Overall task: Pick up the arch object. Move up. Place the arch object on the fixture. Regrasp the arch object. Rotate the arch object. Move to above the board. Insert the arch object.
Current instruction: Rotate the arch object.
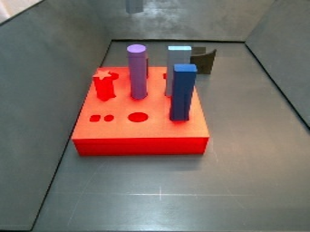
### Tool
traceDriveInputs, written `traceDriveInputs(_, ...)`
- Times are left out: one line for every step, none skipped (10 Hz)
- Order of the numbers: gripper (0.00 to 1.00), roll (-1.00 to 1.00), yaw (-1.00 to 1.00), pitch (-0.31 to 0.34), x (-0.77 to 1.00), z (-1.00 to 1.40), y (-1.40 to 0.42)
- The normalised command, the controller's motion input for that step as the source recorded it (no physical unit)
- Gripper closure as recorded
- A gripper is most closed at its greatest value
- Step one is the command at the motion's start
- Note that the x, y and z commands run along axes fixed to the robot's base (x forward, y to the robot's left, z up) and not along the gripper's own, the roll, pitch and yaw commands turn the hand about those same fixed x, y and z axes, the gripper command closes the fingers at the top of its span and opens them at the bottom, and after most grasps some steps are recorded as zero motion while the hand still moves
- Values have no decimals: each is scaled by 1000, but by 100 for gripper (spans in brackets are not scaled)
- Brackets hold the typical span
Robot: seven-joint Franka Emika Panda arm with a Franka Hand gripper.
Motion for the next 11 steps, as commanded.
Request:
traceDriveInputs(100, -104, -670, 77, 26, -2, 22)
traceDriveInputs(100, -104, -448, 76, 26, 0, 22)
traceDriveInputs(100, -104, -255, 75, 27, 2, 22)
traceDriveInputs(100, -67, -1000, 48, 0, 0, 0)
traceDriveInputs(100, -77, -1000, 55, 0, 1, 3)
traceDriveInputs(100, -88, -1000, 62, 2, 2, 4)
traceDriveInputs(100, -104, -826, 72, 4, 5, 6)
traceDriveInputs(100, -104, -670, 71, 5, 6, 7)
traceDriveInputs(100, -103, -335, 69, 8, 9, 9)
traceDriveInputs(100, -103, -241, 69, 9, 10, 10)
traceDriveInputs(100, -103, -135, 67, 0, -1000, 0)
